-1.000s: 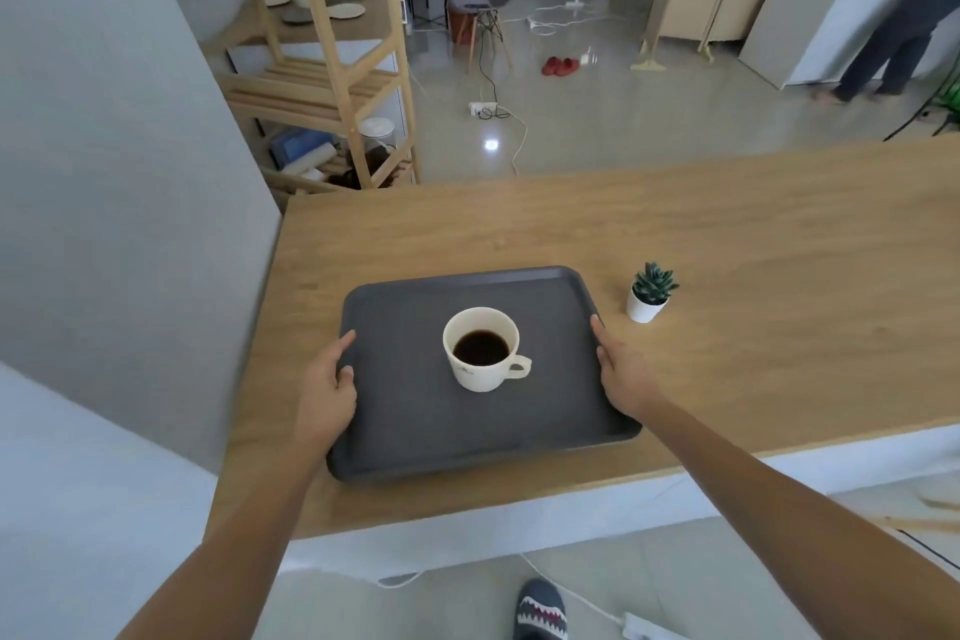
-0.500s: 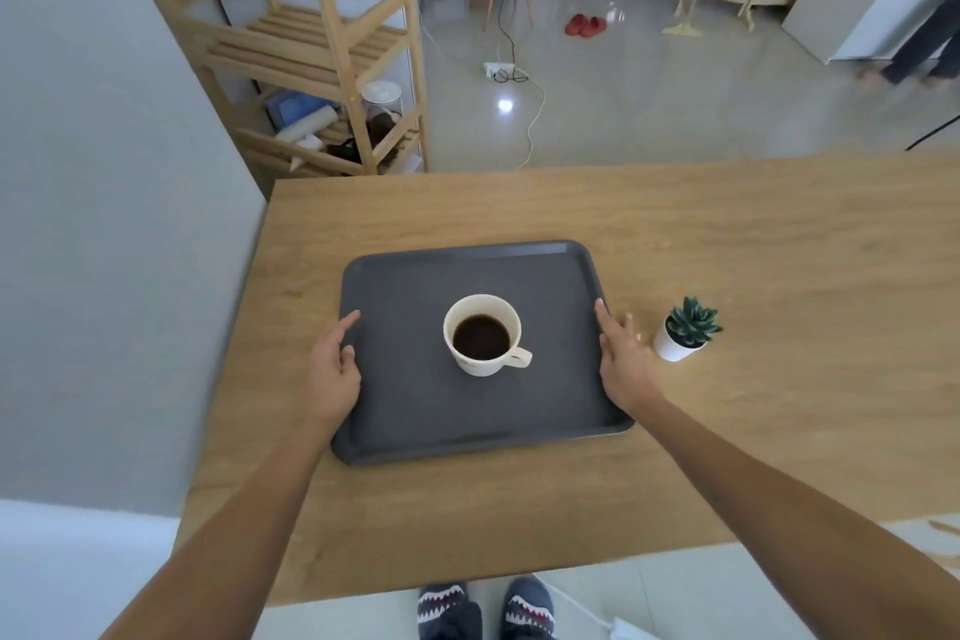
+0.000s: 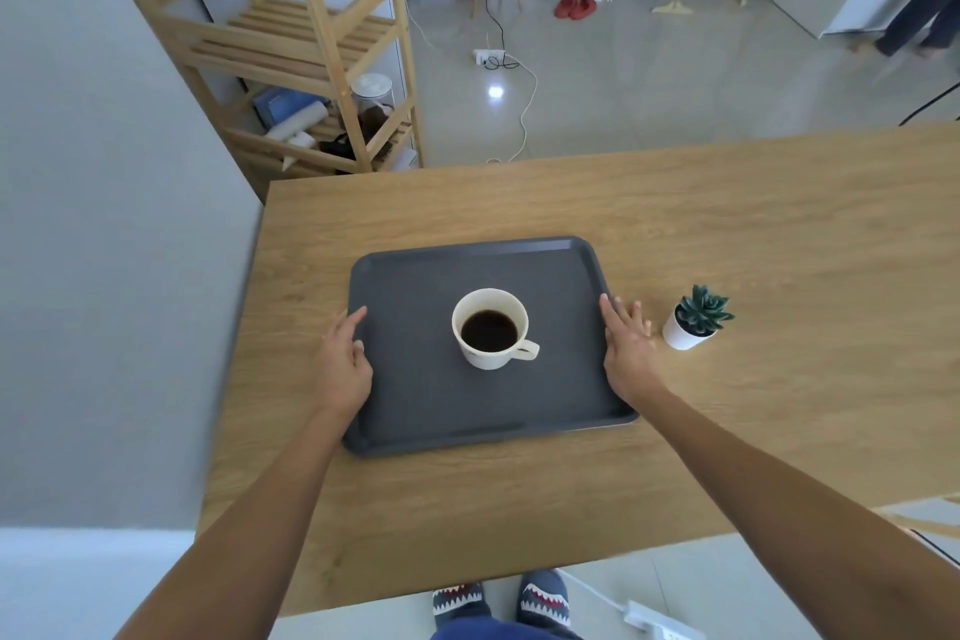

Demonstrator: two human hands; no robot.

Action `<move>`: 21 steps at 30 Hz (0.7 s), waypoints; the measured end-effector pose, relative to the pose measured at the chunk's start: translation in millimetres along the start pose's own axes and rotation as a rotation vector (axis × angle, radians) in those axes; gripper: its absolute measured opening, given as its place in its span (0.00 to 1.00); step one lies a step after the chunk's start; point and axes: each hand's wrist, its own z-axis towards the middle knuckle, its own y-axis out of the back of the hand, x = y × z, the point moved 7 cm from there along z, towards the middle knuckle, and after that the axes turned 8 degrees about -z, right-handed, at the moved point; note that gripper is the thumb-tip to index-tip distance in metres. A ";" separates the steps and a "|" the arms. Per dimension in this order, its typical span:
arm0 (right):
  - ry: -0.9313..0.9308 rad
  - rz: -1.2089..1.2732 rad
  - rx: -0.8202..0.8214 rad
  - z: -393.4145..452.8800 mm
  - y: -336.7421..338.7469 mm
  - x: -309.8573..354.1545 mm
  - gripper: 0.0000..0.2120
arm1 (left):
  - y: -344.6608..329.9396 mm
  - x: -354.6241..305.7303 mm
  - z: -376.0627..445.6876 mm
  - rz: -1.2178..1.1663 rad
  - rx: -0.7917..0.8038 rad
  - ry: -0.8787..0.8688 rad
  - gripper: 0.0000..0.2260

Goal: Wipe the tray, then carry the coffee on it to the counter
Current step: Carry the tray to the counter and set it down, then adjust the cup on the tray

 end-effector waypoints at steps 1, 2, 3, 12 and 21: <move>0.001 -0.001 -0.002 0.5 -0.8 -0.4 0.28 | 0.1 -0.8 -0.1 0.004 0.001 0.007 0.21; 0.000 0.001 -0.004 0.8 -1.6 -0.8 0.28 | 0.3 -0.6 0.1 0.006 0.002 0.013 0.21; -0.001 0.002 -0.004 0.7 -2.1 -0.8 0.28 | 0.3 -0.1 0.3 0.005 0.008 0.018 0.21; 0.010 -0.020 0.042 0.1 -3.1 -0.6 0.26 | 0.0 4.7 4.2 -0.041 0.118 0.107 0.24; 0.038 -0.023 0.150 -1.7 0.4 -1.9 0.24 | 5.7 -2.8 4.4 -0.104 0.209 0.231 0.24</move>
